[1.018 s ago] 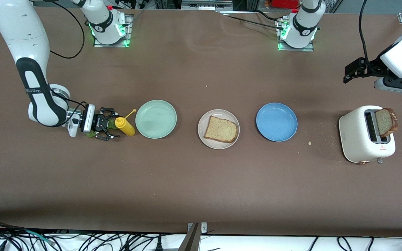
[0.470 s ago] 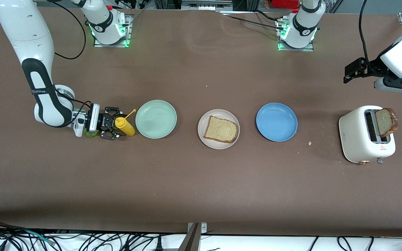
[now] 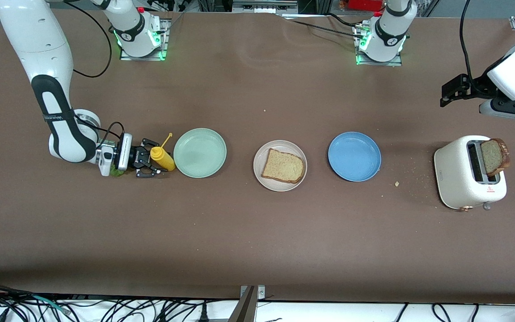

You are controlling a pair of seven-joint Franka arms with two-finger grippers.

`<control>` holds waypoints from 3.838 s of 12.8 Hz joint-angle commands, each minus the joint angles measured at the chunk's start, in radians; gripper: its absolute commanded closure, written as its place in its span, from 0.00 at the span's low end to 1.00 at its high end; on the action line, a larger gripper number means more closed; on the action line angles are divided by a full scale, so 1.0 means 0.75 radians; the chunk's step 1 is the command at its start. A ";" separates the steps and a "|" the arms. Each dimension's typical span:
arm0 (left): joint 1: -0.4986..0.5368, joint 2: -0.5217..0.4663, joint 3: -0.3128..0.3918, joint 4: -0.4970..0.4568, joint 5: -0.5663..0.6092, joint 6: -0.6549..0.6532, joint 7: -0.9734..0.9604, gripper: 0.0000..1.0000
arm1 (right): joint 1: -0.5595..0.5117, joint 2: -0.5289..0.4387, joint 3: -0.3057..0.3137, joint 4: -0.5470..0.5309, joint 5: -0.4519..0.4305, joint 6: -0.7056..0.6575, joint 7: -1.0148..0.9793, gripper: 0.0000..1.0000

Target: Make sandwich in beige plate with both arms

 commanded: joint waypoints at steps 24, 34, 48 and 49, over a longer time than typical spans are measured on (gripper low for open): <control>-0.002 -0.003 0.001 0.006 0.018 0.005 -0.003 0.00 | 1.424 0.392 -0.748 1.271 -1.692 -0.437 2.229 1.00; -0.004 -0.003 0.001 0.006 0.018 0.005 -0.001 0.00 | 1.662 0.686 -0.808 1.297 -1.751 -0.391 2.645 1.00; -0.004 -0.003 -0.001 0.006 0.018 0.005 -0.003 0.00 | 1.055 -0.277 -0.403 0.675 -1.463 -0.162 2.296 1.00; -0.004 -0.003 -0.001 0.006 0.018 0.005 -0.003 0.00 | 0.974 -0.286 -0.403 0.671 -1.414 -0.164 2.172 1.00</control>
